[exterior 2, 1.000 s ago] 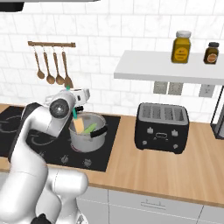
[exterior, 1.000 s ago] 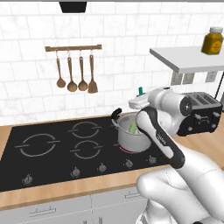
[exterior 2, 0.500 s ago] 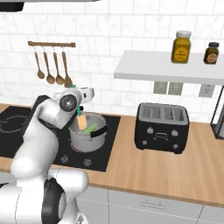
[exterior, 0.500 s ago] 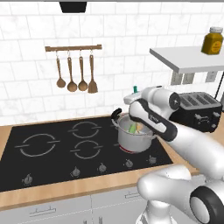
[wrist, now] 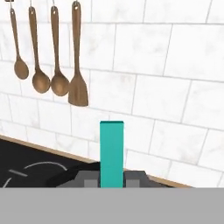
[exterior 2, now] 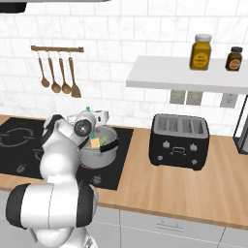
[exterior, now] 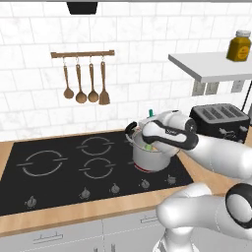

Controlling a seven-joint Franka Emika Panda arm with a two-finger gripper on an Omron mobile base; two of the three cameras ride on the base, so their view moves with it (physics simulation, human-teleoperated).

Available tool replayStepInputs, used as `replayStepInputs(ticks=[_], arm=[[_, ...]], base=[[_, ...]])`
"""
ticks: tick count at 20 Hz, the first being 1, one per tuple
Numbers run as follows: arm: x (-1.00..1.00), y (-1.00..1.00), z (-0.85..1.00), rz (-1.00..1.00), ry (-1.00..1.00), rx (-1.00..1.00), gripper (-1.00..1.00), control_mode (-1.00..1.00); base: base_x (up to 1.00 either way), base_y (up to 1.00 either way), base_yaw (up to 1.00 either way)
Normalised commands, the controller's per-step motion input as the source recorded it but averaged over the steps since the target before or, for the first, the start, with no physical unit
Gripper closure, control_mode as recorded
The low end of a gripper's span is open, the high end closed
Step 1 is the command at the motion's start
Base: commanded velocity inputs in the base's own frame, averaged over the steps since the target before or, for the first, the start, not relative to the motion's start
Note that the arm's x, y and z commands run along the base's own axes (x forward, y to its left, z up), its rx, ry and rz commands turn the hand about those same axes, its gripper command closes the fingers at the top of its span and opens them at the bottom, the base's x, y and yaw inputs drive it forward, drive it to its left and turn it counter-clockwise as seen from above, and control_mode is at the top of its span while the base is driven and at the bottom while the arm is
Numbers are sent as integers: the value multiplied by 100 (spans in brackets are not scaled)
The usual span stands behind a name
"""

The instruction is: Put the corn and garlic in the pot. Retrieve the spatula and lightly stir the vegetables in the pot.

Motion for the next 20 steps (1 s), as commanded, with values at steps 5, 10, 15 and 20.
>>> replayStepInputs(ticks=[5,10,15,20], arm=[[43,0,-68,0,0,0,100,-100],[70,0,-59,3,-1,0,100,-100],[15,0,2,7,-26,0,100,-100],[-25,-9,38,3,-16,0,100,-100]], base=[[0,0,0],[0,0,0],[0,0,0],[0,0,0]])
